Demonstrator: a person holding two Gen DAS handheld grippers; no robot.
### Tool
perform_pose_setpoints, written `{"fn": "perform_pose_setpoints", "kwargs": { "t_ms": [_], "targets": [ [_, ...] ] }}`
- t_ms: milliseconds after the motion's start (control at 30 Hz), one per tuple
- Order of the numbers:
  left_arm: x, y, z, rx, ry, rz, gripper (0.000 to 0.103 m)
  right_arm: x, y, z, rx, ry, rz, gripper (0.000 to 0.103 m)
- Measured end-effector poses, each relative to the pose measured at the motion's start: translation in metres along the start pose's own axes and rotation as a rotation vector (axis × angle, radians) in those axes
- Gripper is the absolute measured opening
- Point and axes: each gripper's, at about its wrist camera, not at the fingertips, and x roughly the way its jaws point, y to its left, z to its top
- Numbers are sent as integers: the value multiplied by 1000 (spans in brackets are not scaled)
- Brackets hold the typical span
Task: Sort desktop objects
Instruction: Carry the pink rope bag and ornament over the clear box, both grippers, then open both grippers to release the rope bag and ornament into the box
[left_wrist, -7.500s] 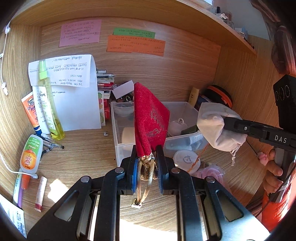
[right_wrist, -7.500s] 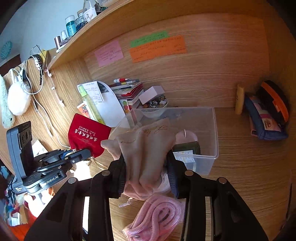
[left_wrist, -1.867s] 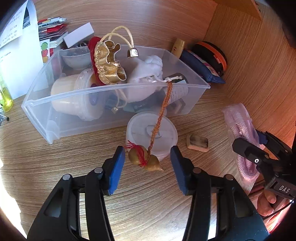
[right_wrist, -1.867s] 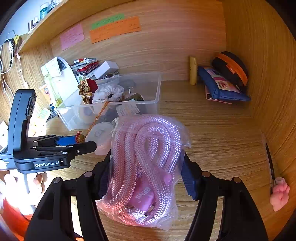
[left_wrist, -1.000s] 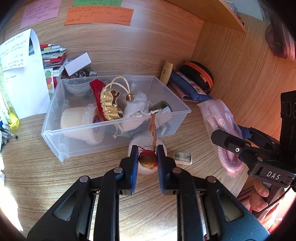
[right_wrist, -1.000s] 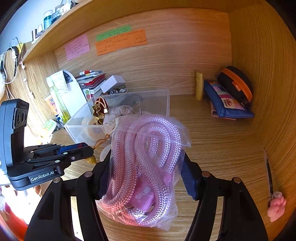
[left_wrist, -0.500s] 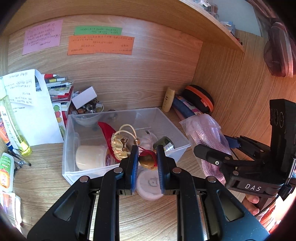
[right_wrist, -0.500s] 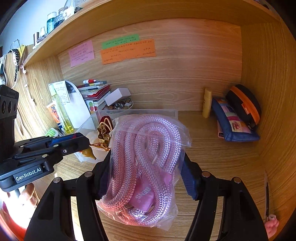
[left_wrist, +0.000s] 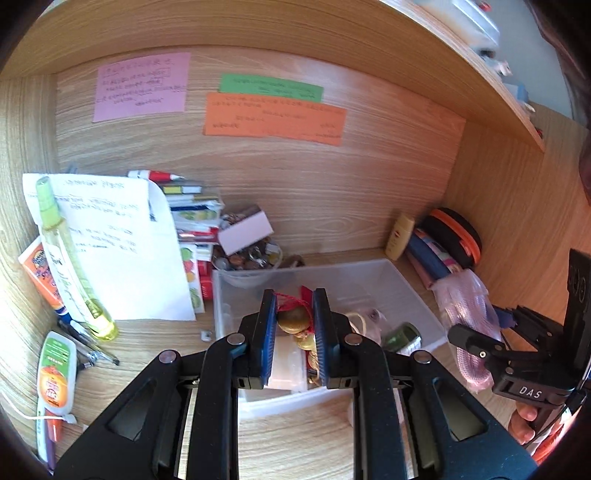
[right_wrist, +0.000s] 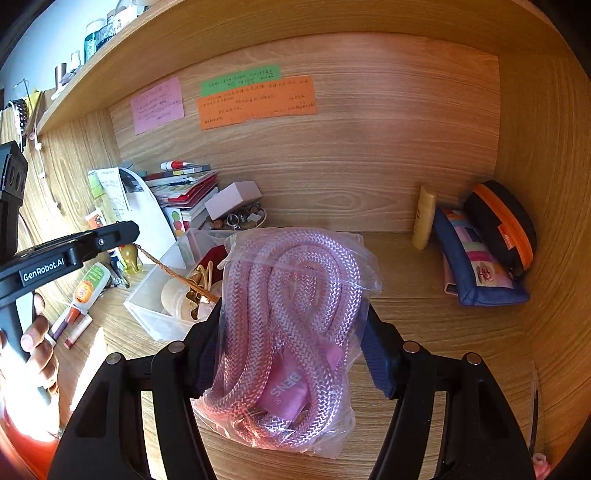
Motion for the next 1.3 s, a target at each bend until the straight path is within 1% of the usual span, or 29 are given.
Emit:
{"fn": "perform_pose_setpoints", "kwargs": {
  "t_ms": [67,167,400,633,900,1033,1100,1300],
  "targets": [
    [0,5,3,-8,-5,2,18,2,2,3,-1,-2,-2,62],
    [5,3,1,6,5,-1,18,7,5,8,-7,-4,-2,62],
    [27,-9,-13,62,55,-15,18,19,12,19,-21,-5,-10,62],
    [47,-3,-24,68,105,-24,18,34,16,24,-34,4,-30,62],
    [63,5,-35,66,139,-13,18,60,20,22,-40,52,-29,62],
    [73,9,-39,57,171,-12,18,76,20,18,-48,85,-41,62],
    [76,10,-41,58,176,-1,18,83,18,16,-42,100,-37,62],
    [79,12,-42,52,172,-3,19,97,18,10,-51,132,-34,62]
  ]
}}
